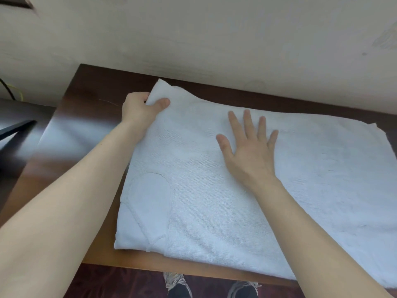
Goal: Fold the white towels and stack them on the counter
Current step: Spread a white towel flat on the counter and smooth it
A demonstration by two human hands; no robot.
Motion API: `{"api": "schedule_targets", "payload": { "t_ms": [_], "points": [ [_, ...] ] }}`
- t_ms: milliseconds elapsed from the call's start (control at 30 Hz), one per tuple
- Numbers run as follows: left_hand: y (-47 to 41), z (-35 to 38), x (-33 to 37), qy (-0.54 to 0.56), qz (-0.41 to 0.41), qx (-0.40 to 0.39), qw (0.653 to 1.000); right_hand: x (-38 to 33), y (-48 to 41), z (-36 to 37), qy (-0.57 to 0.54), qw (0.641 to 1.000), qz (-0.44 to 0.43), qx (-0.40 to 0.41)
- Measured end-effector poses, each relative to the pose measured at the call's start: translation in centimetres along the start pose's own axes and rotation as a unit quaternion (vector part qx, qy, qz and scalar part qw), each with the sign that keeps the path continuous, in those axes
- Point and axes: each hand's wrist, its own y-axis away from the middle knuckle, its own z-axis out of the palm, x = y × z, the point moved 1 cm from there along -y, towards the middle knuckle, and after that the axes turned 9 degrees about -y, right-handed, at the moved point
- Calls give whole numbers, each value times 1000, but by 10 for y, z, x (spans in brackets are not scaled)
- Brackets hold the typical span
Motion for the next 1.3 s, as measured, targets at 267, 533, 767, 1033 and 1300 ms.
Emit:
{"api": "schedule_targets", "payload": {
  "t_ms": [267,533,767,1033,1300],
  "points": [
    [2,0,-14,-12,29,81,996,0,-28,24,30,999,14,-8],
    [-10,-12,-3,14,117,-75,990,1,-34,17,-3,1000,21,4],
    [-31,-13,15,-12,39,-176,984,9,-50,12,35,999,9,-3],
    [-30,-22,12,190,-20,-169,967,9,-61,9,25,1000,-4,13],
    [-35,-19,2,276,-100,-101,951,34,-64,10,59,998,22,25]
  ]
}}
